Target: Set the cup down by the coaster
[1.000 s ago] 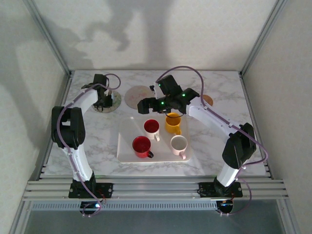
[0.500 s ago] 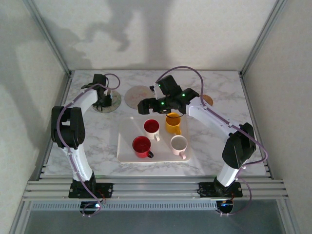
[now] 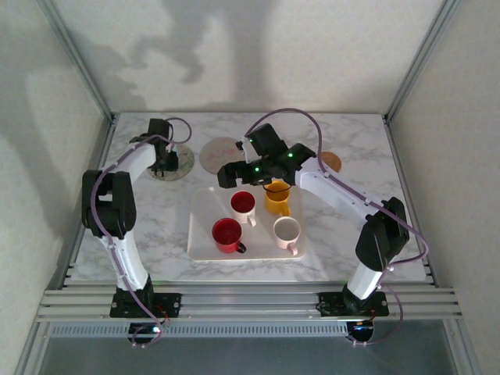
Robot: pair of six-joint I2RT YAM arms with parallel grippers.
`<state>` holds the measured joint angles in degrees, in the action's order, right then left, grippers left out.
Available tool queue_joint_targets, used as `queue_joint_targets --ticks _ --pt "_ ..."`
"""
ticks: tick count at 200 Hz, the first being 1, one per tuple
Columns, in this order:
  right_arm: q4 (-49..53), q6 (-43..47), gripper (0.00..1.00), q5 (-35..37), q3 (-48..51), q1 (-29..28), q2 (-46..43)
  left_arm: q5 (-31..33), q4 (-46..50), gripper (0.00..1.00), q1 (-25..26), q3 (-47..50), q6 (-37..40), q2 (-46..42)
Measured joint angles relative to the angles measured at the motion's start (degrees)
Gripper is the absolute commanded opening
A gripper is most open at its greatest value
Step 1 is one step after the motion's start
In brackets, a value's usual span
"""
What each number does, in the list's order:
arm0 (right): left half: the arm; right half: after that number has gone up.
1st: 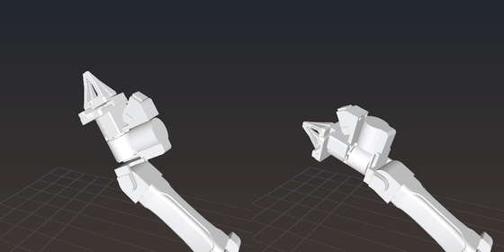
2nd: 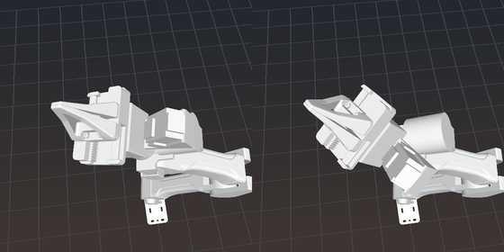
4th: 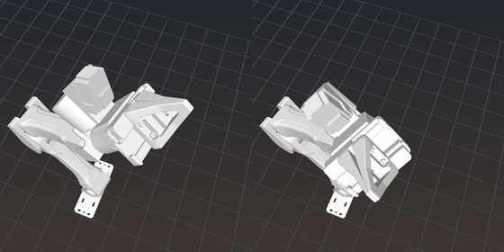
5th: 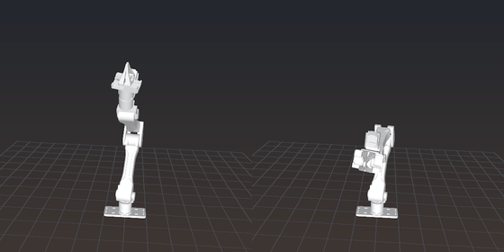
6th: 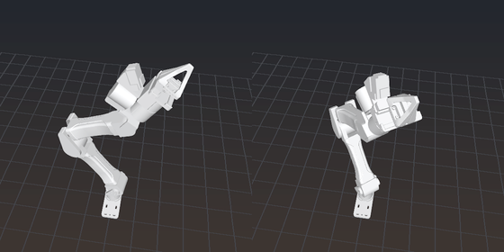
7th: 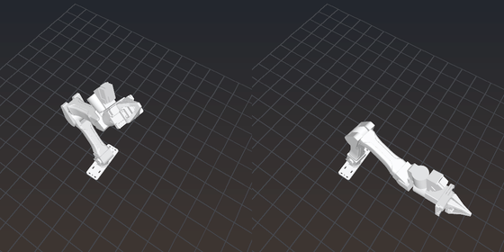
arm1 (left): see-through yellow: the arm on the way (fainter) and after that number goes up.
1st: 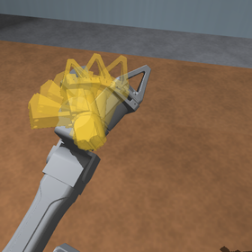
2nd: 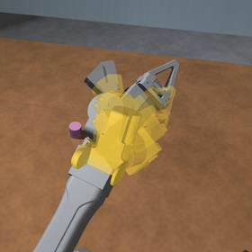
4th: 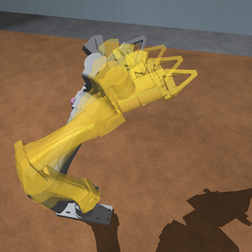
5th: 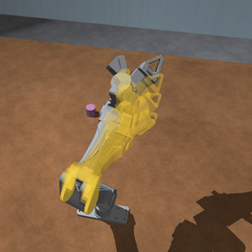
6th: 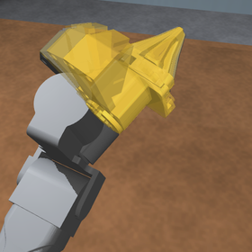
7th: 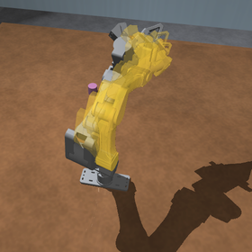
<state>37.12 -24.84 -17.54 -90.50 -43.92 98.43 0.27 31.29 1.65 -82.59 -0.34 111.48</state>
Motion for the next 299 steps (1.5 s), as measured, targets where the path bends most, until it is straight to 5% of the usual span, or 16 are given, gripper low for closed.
queue_joint_targets --ticks 137,153,203,299 --pt "0.85 2.32 0.99 1.55 3.04 -0.96 -7.19 -3.21 6.14 0.86 0.72 -4.68 -0.35 -17.94" --pt "1.05 2.93 0.99 1.95 4.70 -1.42 -10.01 -4.48 7.41 0.99 1.60 -5.18 0.46 -21.07" --pt "3.98 5.86 0.98 2.62 7.76 -2.21 -16.31 -9.38 10.78 1.00 5.55 -3.06 4.15 -31.52" --pt "13.46 9.38 0.89 8.85 13.57 -9.92 -24.22 -24.48 12.39 1.00 9.05 17.05 10.91 -54.99"
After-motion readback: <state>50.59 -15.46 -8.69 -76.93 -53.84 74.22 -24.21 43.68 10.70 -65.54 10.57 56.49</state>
